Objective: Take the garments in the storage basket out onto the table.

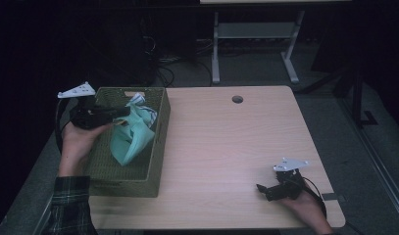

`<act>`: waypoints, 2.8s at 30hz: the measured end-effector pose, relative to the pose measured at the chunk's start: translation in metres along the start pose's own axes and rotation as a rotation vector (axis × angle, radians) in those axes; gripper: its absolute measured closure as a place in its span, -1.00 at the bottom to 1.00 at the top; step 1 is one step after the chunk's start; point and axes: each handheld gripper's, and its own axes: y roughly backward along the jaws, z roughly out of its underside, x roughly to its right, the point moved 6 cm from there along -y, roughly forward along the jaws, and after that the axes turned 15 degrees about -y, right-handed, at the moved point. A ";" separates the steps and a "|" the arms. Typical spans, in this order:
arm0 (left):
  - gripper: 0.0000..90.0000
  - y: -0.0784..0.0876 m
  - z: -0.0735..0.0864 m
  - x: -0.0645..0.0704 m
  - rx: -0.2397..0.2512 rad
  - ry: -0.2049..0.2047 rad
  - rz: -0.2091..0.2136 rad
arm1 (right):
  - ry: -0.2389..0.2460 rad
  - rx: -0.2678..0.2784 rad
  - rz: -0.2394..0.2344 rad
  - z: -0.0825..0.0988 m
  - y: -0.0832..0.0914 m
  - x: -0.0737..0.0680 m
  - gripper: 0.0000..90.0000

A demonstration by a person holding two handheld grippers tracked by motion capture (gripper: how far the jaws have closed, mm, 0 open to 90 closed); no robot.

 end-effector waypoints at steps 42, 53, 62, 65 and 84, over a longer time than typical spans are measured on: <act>0.92 -0.041 -0.088 0.069 0.137 -0.100 0.113 | 0.000 0.000 -0.002 0.000 0.000 0.000 -0.99; 0.92 -0.081 -0.085 0.099 0.120 -0.120 0.172 | -0.002 0.000 -0.003 0.000 0.000 0.000 -0.99; 0.92 -0.114 -0.070 0.119 0.096 -0.110 0.222 | -0.004 -0.002 -0.002 0.000 0.000 0.000 -0.99; 0.92 -0.124 -0.065 0.124 0.085 -0.114 0.234 | -0.005 -0.002 -0.003 0.000 0.000 0.000 -0.99; 0.92 -0.183 -0.025 0.161 -0.022 -0.143 0.279 | -0.001 -0.002 -0.001 0.000 0.000 0.000 -0.99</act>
